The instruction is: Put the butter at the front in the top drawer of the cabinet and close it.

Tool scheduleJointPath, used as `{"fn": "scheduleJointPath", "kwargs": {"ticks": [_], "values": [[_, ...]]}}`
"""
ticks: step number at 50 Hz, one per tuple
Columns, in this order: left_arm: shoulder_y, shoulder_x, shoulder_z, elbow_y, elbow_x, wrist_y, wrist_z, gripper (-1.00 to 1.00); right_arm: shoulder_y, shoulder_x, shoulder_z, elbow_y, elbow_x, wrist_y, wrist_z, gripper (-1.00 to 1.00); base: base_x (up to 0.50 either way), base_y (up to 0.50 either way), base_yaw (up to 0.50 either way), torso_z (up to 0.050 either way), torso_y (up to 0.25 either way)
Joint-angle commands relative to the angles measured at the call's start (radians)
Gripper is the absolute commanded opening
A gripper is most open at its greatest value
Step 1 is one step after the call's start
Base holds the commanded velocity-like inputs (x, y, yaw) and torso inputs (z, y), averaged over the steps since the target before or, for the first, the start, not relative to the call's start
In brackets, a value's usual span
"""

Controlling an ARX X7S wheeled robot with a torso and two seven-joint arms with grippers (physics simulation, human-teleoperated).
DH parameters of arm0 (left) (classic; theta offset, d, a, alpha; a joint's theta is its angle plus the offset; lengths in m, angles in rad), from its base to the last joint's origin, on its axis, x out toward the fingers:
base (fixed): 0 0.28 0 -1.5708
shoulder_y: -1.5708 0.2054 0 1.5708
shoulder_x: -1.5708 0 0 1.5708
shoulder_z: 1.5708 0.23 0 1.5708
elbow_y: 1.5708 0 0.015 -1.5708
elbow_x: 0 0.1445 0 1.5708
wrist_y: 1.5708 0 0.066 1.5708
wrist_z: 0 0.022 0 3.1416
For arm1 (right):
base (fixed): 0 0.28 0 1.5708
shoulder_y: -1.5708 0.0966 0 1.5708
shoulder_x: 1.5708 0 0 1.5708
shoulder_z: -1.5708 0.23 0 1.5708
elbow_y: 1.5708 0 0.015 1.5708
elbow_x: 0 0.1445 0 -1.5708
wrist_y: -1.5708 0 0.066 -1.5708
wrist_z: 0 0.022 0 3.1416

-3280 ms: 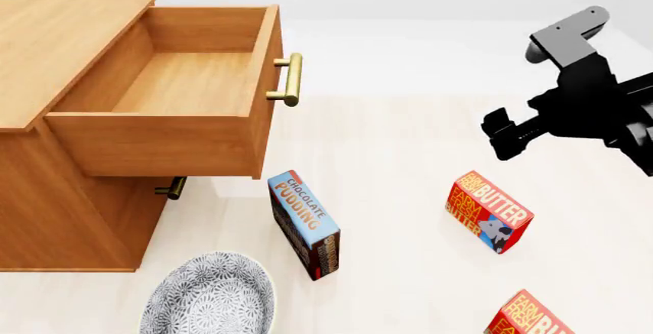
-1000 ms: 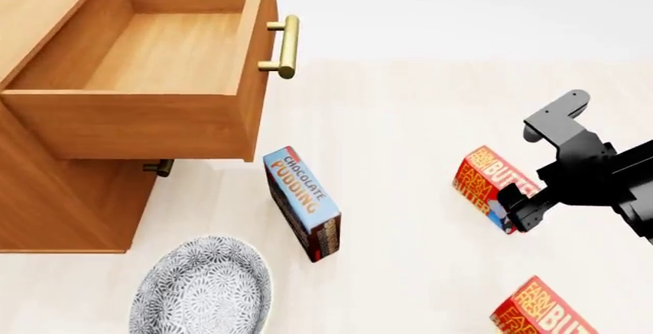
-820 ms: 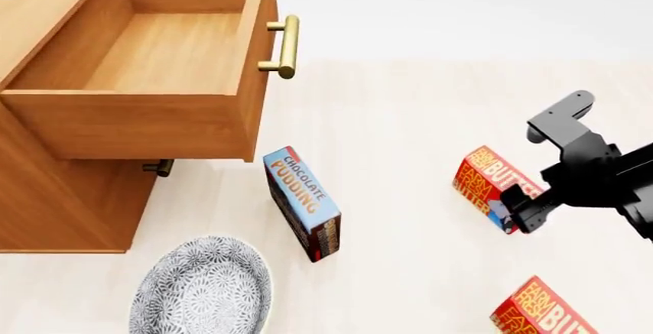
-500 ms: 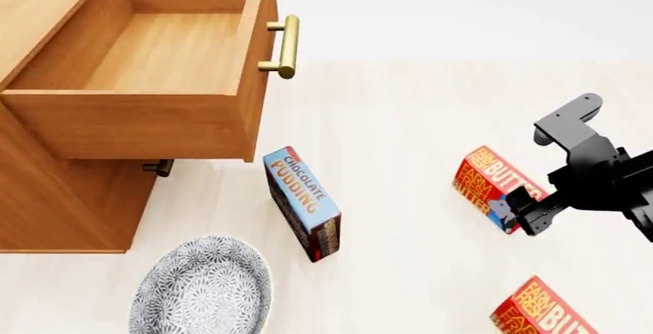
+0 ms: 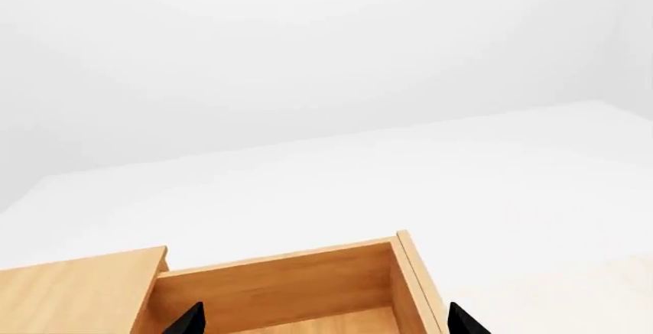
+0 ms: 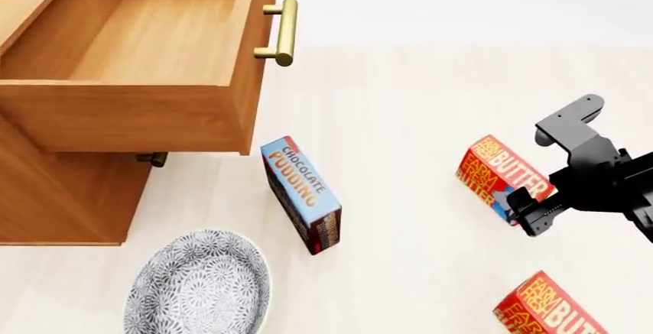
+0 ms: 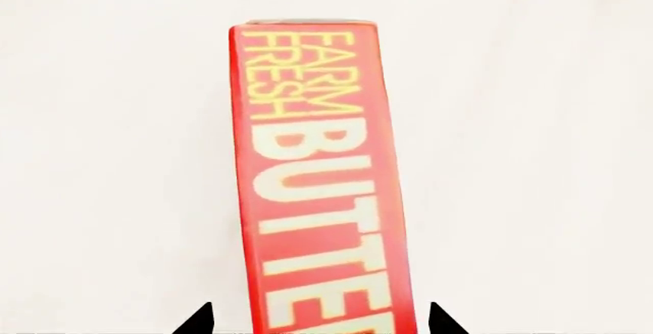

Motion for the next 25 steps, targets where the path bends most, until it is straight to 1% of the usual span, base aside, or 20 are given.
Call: {"fn": "scheduleJointPath", "kwargs": {"ticks": [1, 11, 17, 25], "values": [[0.003, 0.001, -0.007, -0.001, -0.005, 0.003, -0.008, 1.0, -0.005, 0.005, 0.004, -0.006, 0.004, 0.002, 0.003, 1.0, 0.0, 0.0, 0.0, 0.0, 0.0], [0.001, 0.0, -0.004, 0.0, -0.004, 0.001, -0.01, 1.0, -0.003, -0.003, 0.001, 0.004, 0.003, 0.0, 0.004, 1.0, 0.0, 0.0, 0.0, 0.0, 0.0], [0.0, 0.0, -0.003, -0.002, -0.006, -0.002, -0.01, 1.0, -0.004, -0.003, 0.001, 0.005, 0.004, -0.001, 0.004, 1.0, 0.0, 0.0, 0.0, 0.0, -0.08], [0.004, 0.001, -0.011, -0.003, -0.013, 0.001, -0.019, 1.0, -0.01, 0.002, 0.004, 0.002, 0.007, -0.005, 0.005, 1.0, 0.0, 0.0, 0.0, 0.0, -0.007]]}}
